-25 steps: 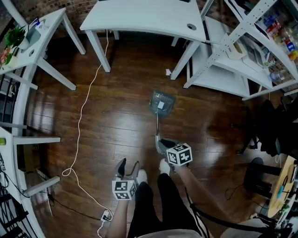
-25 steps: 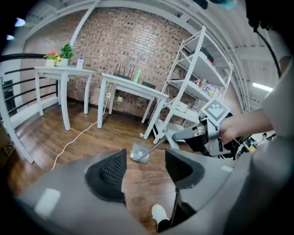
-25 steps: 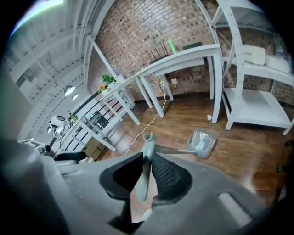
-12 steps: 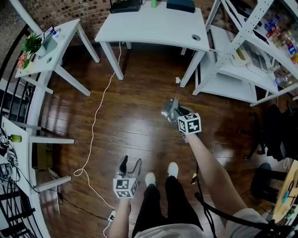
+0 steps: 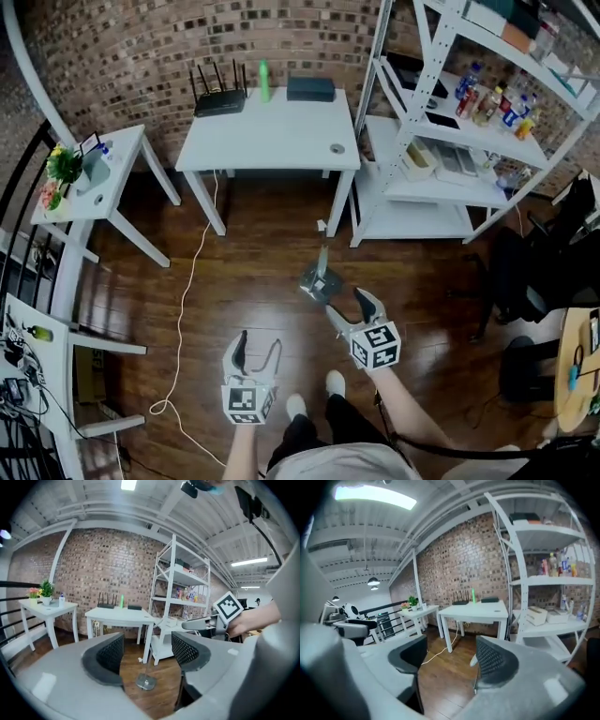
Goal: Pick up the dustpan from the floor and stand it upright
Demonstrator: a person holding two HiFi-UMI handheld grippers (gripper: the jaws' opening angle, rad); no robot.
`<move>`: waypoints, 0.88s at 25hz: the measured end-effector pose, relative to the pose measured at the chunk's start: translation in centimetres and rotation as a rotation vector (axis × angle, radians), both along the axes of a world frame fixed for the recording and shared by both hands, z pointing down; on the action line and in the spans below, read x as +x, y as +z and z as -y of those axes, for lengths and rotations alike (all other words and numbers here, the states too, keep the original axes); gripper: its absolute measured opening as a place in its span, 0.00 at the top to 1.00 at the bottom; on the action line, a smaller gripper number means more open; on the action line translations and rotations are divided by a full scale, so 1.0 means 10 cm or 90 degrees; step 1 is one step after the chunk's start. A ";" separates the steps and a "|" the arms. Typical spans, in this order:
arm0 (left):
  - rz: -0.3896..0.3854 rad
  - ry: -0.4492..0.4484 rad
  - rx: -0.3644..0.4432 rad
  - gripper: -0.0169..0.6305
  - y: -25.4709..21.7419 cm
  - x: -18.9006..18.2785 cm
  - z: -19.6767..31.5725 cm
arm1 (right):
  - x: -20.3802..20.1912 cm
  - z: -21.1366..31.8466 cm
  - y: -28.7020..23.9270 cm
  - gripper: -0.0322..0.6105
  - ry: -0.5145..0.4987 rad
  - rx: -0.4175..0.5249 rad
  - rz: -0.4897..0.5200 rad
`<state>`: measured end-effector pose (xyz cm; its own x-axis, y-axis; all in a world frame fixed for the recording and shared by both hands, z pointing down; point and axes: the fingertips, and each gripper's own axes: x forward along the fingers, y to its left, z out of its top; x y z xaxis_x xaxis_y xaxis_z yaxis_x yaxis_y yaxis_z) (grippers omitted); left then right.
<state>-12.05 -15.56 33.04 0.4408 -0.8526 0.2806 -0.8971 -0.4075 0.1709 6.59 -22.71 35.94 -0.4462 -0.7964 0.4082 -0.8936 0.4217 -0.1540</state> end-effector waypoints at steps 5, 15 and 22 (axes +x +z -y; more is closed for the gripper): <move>-0.006 -0.020 0.128 0.48 -1.02 0.03 0.11 | 0.00 -0.41 -1.27 0.44 0.055 0.159 -0.001; -0.017 -0.027 0.290 0.48 -2.23 0.43 0.06 | 0.20 -0.63 -2.46 0.44 0.106 0.338 -0.007; -0.026 0.001 0.299 0.48 -2.13 0.50 0.03 | 0.25 -0.71 -2.42 0.44 0.137 0.337 -0.022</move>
